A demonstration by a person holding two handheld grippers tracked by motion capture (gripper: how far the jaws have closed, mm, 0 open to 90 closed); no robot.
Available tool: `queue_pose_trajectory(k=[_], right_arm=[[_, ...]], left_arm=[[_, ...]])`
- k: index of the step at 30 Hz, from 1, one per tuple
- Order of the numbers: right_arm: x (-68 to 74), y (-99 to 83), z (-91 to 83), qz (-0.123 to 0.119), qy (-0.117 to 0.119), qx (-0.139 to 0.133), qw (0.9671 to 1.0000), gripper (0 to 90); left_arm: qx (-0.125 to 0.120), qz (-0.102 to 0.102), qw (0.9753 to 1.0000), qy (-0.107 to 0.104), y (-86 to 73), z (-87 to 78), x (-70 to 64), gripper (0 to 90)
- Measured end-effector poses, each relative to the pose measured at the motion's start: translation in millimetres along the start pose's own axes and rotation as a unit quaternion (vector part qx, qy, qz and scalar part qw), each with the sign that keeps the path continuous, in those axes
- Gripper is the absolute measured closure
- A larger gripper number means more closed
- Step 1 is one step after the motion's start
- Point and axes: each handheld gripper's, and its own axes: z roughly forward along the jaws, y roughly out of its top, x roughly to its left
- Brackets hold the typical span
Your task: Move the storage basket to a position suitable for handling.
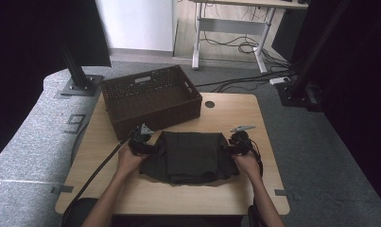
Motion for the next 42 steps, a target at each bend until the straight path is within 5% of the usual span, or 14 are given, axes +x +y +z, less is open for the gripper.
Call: queue_pose_trajectory(k=[4, 9, 13, 20, 42], right_arm=[[2.9, -1.2, 10.3, -0.014, -0.006, 0.019, 0.9997, 49.2], [3.9, -5.6, 16.8, -0.016, -0.009, 0.035, 0.9992, 65.8], [5.7, -7.7, 15.0, -0.021, -0.005, 0.036, 0.9991, 74.5], [10.6, -13.2, 10.7, -0.026, 0.004, 0.036, 0.999, 75.4], [39.6, -45.1, -15.1, -0.05, 0.051, 0.036, 0.9968, 72.6]], left_arm=[[0.006, 0.0, 0.9999, -0.008, -2.1, 5.7, -1.4, 45.3], [0.004, -0.003, 0.9993, -0.038, -3.1, 6.1, -3.1, 69.2], [0.002, -0.003, 0.9991, -0.041, -3.7, 5.8, -6.3, 77.7], [0.008, 0.017, 0.9994, -0.03, -7.4, 0.3, -14.1, 79.0], [0.035, 0.024, 0.997, -0.065, -41.1, -37.6, -37.2, 76.9]])
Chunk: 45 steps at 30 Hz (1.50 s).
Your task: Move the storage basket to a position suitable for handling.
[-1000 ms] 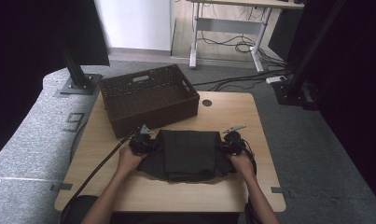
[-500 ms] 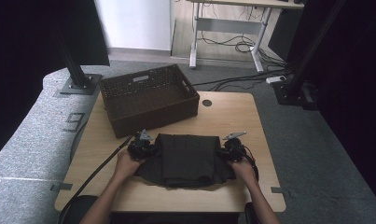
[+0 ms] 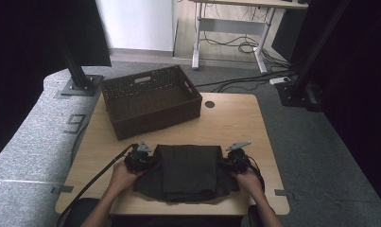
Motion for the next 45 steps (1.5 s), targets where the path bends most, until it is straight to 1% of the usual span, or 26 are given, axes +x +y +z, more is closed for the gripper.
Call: queue_pose_trajectory(k=[1, 4, 6, 7, 8, 11, 12, 17, 20, 22, 23, 27, 35, 40, 42, 43, 44, 45], right_arm=[[3.2, -2.1, -1.5, -0.003, 0.005, 0.001, 1.0, 72.6], [7.0, -4.7, -3.1, -0.005, 0.01, 0.001, 0.9999, 72.6], [10.6, -7.6, -5.0, -0.006, 0.018, 0.002, 0.9998, 72.6], [14.1, -11.0, -7.0, -0.007, 0.027, 0.0, 0.9996, 72.7], [14.1, -11.0, -7.0, -0.007, 0.027, 0.0, 0.9996, 72.7], [20.5, -15.9, -10.3, -0.01, 0.035, 0.001, 0.9993, 72.8], [22.6, -17.5, -11.3, -0.014, 0.037, 0.001, 0.9992, 72.8], [32.3, -25.7, -16.3, -0.023, 0.049, 0.0, 0.9985, 72.7], [37.6, -30.9, -19.7, -0.026, 0.057, 0.0, 0.998, 72.7], [39.1, -31.9, -20.6, -0.028, 0.059, 0.001, 0.9979, 72.7], [42.9, -33.7, -22.2, -0.03, 0.06, 0.004, 0.9978, 72.7], [47.0, -36.2, -24.0, -0.037, 0.062, 0.006, 0.9973, 72.3], [56.0, -44.7, -30.9, -0.039, 0.07, 0.012, 0.9967, 72.4], [59.2, -50.8, -34.6, -0.036, 0.078, 0.012, 0.9963, 72.0], [58.6, -50.3, -34.5, -0.035, 0.08, 0.013, 0.9961, 71.6], [58.6, -49.3, -34.5, -0.034, 0.081, 0.017, 0.996, 70.1], [58.2, -47.0, -34.4, -0.041, 0.074, 0.023, 0.9961, 65.2], [58.2, -47.0, -34.4, -0.041, 0.074, 0.023, 0.9961, 65.2]], left_arm=[[0.0, -0.001, 1.0, -0.001, -2.1, -1.7, -1.3, 76.8], [0.003, 0.0, 1.0, -0.006, -8.1, -6.9, -4.9, 76.7], [0.005, 0.0, 0.9999, -0.009, -12.4, -10.3, -7.0, 76.7], [0.005, 0.0, 0.9999, -0.011, -14.5, -12.0, -8.2, 76.7], [0.005, 0.001, 0.9999, -0.012, -16.6, -13.6, -9.3, 76.7], [0.007, 0.007, 0.9998, -0.015, -22.0, -18.1, -12.7, 76.7], [0.006, 0.006, 0.9998, -0.016, -23.7, -19.2, -13.9, 76.7], [0.008, 0.02, 0.9997, -0.016, -31.0, -25.3, -20.0, 76.7], [0.006, 0.017, 0.9996, -0.02, -36.1, -28.5, -22.7, 76.7], [0.004, 0.014, 0.9996, -0.023, -39.3, -30.7, -24.8, 76.7], [0.005, 0.015, 0.9996, -0.023, -40.8, -31.9, -26.0, 76.7], [0.006, 0.017, 0.9996, -0.02, -45.6, -35.8, -32.1, 76.6], [0.005, 0.011, 0.9995, -0.029, -54.8, -42.2, -40.1, 75.8], [0.006, 0.016, 0.9995, -0.026, -57.4, -44.6, -44.0, 75.6], [0.007, 0.017, 0.9995, -0.025, -57.1, -44.4, -42.6, 73.4], [0.008, 0.017, 0.9996, -0.022, -56.8, -44.4, -41.7, 70.6], [0.01, 0.015, 0.9996, -0.02, -56.2, -44.2, -40.3, 62.1], [0.012, 0.01, 0.9997, -0.019, -55.3, -43.8, -38.7, 62.1]])
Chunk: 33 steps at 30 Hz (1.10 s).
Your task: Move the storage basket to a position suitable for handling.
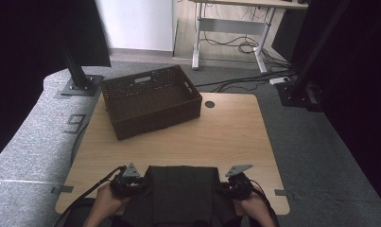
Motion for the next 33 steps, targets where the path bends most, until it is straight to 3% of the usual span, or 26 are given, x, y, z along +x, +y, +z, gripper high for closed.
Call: queue_pose_trajectory(k=[4, 6, 9, 10, 11, 12, 15, 20, 26, 33], right_arm=[[-4.0, 3.3, -2.2, -0.002, -0.017, 0.003, 0.9999, 54.0], [-9.4, 6.2, -7.5, -0.001, -0.028, -0.014, 0.9995, 42.9], [-15.3, 8.9, -11.3, 0.005, -0.043, -0.029, 0.9987, 36.7], [-22.4, 11.4, -13.9, 0.015, -0.059, -0.04, 0.9974, 28.6], [-22.4, 11.4, -13.9, 0.015, -0.059, -0.04, 0.9974, 28.6], [-30.6, 13.9, -15.2, 0.024, -0.075, -0.047, 0.9958, 25.7], [-38.2, 16.2, -15.2, 0.034, -0.086, -0.054, 0.9942, 20.2], [-53.4, 19.9, -12.8, 0.059, -0.119, -0.059, 0.9893, 13.2], [-63.7, 10.2, -9.8, 0.073, -0.153, -0.059, 0.9838, 1.5], [-74.1, -4.0, 0.6, 0.086, -0.161, -0.04, 0.9824, 0.0]], left_arm=[[0.01, -0.01, 0.9999, 0.005, 3.3, 0.1, 8.1, 44.4], [0.011, -0.02, 0.9997, 0.01, 6.1, -0.4, 13.8, 33.5], [-0.005, -0.038, 0.999, 0.021, 10.5, -3.7, 22.9, 29.0], [-0.016, -0.048, 0.9984, 0.025, 13.4, -6.6, 29.3, 23.9], [-0.016, -0.048, 0.9984, 0.025, 13.4, -6.6, 29.3, 20.3], [-0.021, -0.052, 0.9981, 0.026, 14.7, -7.7, 32.4, 17.5], [-0.031, -0.065, 0.997, 0.03, 18.2, -9.5, 40.4, 15.1], [-0.022, -0.057, 0.997, 0.048, 26.1, -11.0, 49.8, 10.7], [-0.02, -0.064, 0.9955, 0.067, 37.4, -17.4, 65.4, 4.1], [-0.025, -0.071, 0.9936, 0.084, 54.6, -25.6, 81.9, 0.0]])
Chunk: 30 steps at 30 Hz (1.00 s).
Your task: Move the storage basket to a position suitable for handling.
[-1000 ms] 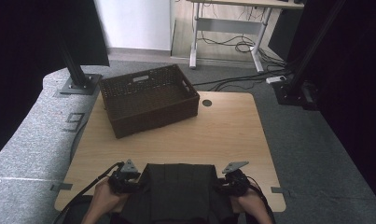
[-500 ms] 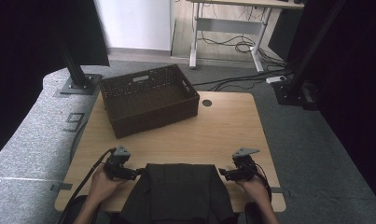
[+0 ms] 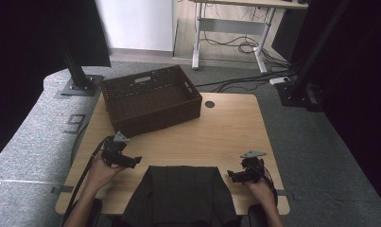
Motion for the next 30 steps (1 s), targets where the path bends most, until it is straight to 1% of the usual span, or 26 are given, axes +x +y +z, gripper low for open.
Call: queue_pose_trajectory(k=[1, 3, 5, 8, 10, 12, 16, 19, 22, 25, 30], right_arm=[[-0.6, -1.8, 2.0, 0.002, -0.001, 0.005, 1.0, 0.0], [-2.3, -4.9, 2.9, 0.007, -0.002, -0.008, 0.9999, 0.0], [-3.0, -7.2, 2.7, 0.005, -0.002, -0.016, 0.9999, 0.0], [-3.1, -12.8, 3.3, 0.003, 0.001, -0.042, 0.9991, 0.0], [-3.1, -13.5, 2.7, 0.002, 0.002, -0.042, 0.9991, 0.0], [-3.1, -13.5, 2.7, 0.002, 0.002, -0.042, 0.9991, 0.0], [-3.1, -13.5, 2.7, 0.002, 0.002, -0.042, 0.9991, 0.0], [-3.1, -13.5, 2.7, 0.002, 0.002, -0.042, 0.9991, 0.0], [-3.1, -13.5, 2.8, 0.002, 0.002, -0.042, 0.9991, 0.0], [-3.2, -13.5, 2.9, 0.002, 0.001, -0.043, 0.9991, 0.0], [-3.3, -13.6, 2.9, 0.001, 0.002, -0.044, 0.9991, 0.0]], left_arm=[[-0.003, -0.001, 1.0, 0.001, 3.5, -1.5, 2.2, 0.0], [-0.009, -0.002, 1.0, 0.004, 10.5, -4.3, 6.0, 0.0], [-0.014, -0.002, 0.9998, 0.016, 17.1, -6.7, 9.7, 1.5], [-0.019, -0.005, 0.9993, 0.031, 26.3, -8.2, 14.7, 4.9], [-0.022, -0.006, 0.9989, 0.042, 32.3, -9.4, 18.1, 8.1], [-0.025, -0.007, 0.9986, 0.047, 38.2, -11.5, 22.1, 12.6], [-0.03, -0.012, 0.9983, 0.048, 50.8, -18.9, 31.4, 17.5], [-0.042, -0.021, 0.9976, 0.05, 59.9, -27.6, 38.9, 21.4], [-0.05, -0.028, 0.9962, 0.066, 69.4, -37.1, 47.5, 23.5], [-0.054, -0.037, 0.9948, 0.077, 76.8, -43.2, 56.4, 26.9], [-0.058, -0.054, 0.9918, 0.101, 88.0, -48.8, 75.2, 31.9]])
